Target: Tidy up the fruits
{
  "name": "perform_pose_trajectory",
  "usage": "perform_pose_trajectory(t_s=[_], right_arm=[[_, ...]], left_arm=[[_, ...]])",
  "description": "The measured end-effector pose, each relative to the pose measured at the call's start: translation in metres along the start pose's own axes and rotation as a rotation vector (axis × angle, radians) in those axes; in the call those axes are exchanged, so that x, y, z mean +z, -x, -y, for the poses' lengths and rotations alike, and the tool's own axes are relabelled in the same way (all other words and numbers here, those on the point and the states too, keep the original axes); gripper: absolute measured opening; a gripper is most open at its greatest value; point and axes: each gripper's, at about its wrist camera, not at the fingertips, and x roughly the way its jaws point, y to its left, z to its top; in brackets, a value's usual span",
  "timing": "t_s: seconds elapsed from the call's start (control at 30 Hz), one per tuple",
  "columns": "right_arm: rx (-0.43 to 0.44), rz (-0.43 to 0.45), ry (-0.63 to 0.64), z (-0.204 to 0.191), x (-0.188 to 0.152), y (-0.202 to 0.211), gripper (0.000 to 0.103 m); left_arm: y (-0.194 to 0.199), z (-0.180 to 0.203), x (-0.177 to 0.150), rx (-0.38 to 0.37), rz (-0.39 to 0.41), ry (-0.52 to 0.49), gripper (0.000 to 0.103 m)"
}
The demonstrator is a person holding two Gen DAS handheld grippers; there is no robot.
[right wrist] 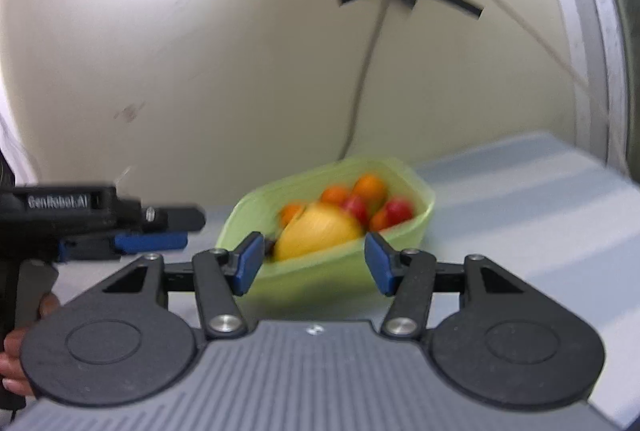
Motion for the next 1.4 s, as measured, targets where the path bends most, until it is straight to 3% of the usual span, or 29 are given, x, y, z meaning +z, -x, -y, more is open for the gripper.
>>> perform_pose_trajectory(t_s=[0.23,0.43,0.6,0.77,0.9,1.1,1.4], right_arm=[[0.019,-0.062,-0.01,-0.038,-0.047,0.032,0.058],[-0.005,-0.076,-0.029,-0.053,-0.067,0.049,0.058],[-0.027,-0.069,-0.076,-0.055,-0.076,0.059,0.058],[-0.047,-0.048,-0.089,-0.057,-0.079,0.065,0.058],[-0.053,-0.031,-0.102,-0.056,-0.081,0.069,0.058],[-0.06,-0.014,-0.104,-0.053,-0.081,0.07,0.058],[-0.055,-0.013,-0.17,-0.04,-0.08,0.068,0.059]], left_arm=[[0.038,0.007,-0.048,0.129,-0.006,-0.066,0.055],[0.062,0.009,-0.079,0.231,0.0,-0.111,0.058],[0.076,0.007,-0.095,0.259,0.0,-0.12,0.059],[0.085,0.005,-0.105,0.281,0.016,-0.134,0.064],[0.087,0.007,-0.11,0.307,0.038,-0.16,0.078],[0.086,0.01,-0.114,0.353,0.065,-0.212,0.088],[0.079,0.006,-0.116,0.417,0.066,-0.248,0.095]])
